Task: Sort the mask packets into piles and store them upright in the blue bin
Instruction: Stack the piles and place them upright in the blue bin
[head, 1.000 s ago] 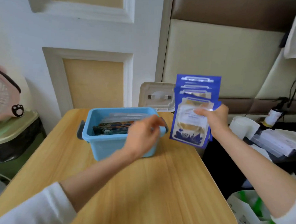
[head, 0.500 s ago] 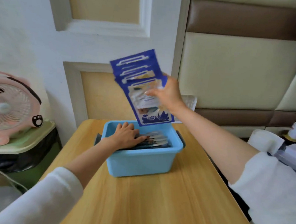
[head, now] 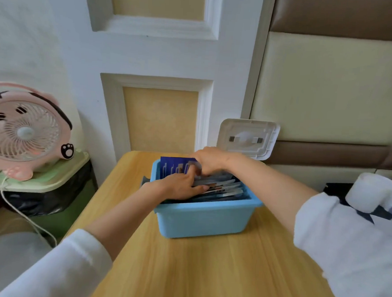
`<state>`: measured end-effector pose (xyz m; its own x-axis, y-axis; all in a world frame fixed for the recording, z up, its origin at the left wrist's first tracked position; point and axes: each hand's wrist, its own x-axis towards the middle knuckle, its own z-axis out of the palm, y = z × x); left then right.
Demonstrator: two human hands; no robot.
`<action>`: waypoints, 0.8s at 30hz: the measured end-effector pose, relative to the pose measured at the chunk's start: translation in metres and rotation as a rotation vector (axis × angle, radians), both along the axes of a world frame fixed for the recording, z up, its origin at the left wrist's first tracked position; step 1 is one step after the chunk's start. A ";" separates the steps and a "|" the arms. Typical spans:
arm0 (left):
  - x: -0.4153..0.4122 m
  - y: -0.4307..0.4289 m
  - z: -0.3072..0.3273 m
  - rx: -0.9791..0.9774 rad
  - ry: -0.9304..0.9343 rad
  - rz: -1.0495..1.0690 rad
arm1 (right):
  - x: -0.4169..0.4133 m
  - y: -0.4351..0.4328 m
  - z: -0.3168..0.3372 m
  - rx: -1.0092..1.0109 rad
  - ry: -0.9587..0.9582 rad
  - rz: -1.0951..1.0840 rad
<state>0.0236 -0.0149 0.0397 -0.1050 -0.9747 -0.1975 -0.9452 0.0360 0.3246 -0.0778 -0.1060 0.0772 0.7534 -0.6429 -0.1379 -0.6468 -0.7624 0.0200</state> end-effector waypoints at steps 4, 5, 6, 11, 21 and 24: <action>0.005 0.001 0.000 0.015 -0.011 -0.019 | -0.002 -0.006 -0.005 0.109 0.031 -0.086; 0.007 0.001 0.001 0.032 -0.028 -0.032 | -0.002 -0.006 -0.004 0.099 0.059 -0.118; 0.009 0.001 0.001 0.047 -0.041 -0.048 | -0.001 -0.004 -0.003 0.069 0.080 -0.136; 0.011 0.014 0.004 -0.101 -0.142 -0.092 | 0.014 0.009 -0.023 -0.059 0.090 -0.121; 0.034 0.030 -0.006 -0.221 0.342 0.699 | -0.013 0.012 -0.027 0.157 -0.027 -0.194; 0.037 0.033 -0.008 -0.275 0.380 0.702 | -0.014 0.013 -0.026 0.138 -0.064 -0.198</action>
